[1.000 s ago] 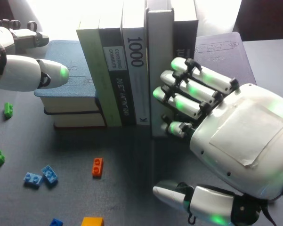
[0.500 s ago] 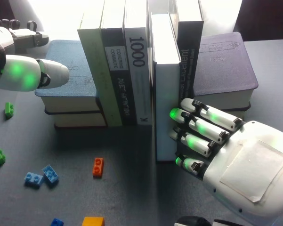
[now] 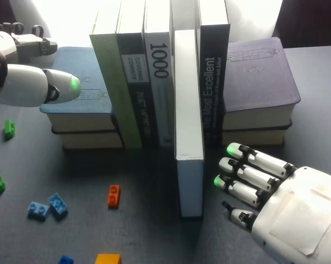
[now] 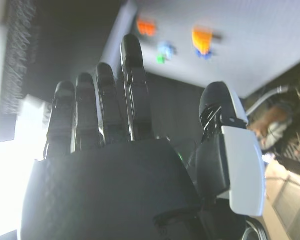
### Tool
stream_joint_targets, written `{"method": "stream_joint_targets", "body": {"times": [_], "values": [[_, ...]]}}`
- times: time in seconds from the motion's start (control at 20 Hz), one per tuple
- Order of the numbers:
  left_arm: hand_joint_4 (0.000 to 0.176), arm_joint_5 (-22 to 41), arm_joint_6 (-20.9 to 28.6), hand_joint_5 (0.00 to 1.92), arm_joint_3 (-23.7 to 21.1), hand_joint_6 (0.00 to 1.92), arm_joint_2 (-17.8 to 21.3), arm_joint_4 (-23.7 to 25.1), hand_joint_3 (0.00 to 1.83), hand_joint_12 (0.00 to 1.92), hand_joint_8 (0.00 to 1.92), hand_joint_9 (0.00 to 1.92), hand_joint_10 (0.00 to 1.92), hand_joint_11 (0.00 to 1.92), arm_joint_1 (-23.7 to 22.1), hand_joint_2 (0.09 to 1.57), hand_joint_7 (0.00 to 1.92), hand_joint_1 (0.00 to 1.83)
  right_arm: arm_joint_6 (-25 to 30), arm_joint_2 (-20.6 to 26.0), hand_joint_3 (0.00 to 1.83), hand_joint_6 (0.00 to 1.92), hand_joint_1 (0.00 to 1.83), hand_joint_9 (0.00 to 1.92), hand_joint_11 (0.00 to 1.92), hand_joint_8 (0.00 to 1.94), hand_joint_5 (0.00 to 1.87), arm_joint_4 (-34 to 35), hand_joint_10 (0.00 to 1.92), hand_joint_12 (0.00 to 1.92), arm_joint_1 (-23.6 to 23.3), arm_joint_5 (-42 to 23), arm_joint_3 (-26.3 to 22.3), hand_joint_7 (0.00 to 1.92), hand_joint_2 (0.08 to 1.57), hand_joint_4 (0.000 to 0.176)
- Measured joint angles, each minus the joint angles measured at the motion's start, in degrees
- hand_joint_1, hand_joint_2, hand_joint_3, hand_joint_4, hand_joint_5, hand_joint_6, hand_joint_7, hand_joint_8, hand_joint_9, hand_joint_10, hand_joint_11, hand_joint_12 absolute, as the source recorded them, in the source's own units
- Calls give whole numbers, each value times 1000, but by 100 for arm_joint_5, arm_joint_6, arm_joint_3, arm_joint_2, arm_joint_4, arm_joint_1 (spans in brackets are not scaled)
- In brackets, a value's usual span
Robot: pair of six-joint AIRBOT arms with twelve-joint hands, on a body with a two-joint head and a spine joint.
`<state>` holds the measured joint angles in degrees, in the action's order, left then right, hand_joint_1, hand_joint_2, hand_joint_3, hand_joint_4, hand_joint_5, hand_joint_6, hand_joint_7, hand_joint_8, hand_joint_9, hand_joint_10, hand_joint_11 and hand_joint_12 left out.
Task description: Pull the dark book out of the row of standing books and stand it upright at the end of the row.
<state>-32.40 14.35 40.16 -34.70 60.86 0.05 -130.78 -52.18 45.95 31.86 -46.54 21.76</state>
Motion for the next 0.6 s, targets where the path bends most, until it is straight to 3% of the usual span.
{"method": "stream_joint_targets", "body": {"times": [0.1, 0.25, 0.4, 0.5, 0.6], "values": [[46, -4, 0, 58, 0, 9, 0, 0, 6, 354, 10, 54, 14, 0, 0, 1258, 65, 0, -166, -35, 0, 1, 0, 167, 0, 1, 681, -39, 7, 323, 127, -22, -26, 281, 1194, 0], [43, -15, 0, 76, 0, 8, 0, 2, 4, 423, 8, 84, 15, 0, 0, 1265, 100, 0, -205, 74, 1, 2, 0, 186, 0, 0, 655, 33, 10, 398, 166, -72, -205, 271, 1200, 0], [67, -13, 0, 164, 0, 22, 0, 2, 0, 880, 24, 247, 46, 0, 0, 1234, 250, 0, -452, 236, 0, 9, 13, 338, 0, 19, 678, 435, 41, 929, -20, -376, -450, 416, 1198, 0], [45, -17, 0, 275, 0, 47, 0, 0, 12, 1334, 52, 424, 105, 0, 0, 1289, 414, 0, -413, 435, 2, 16, 59, 604, 46, 25, 737, 507, 105, 1295, -264, -577, -608, 616, 1217, 0], [38, -11, 0, 402, 0, 75, 0, 2, 11, 1557, 69, 534, 170, 0, 0, 1313, 539, 0, -398, 573, 0, 17, 92, 745, 144, 18, 813, 459, 261, 1452, -509, -691, -678, 797, 1224, 0]]}}
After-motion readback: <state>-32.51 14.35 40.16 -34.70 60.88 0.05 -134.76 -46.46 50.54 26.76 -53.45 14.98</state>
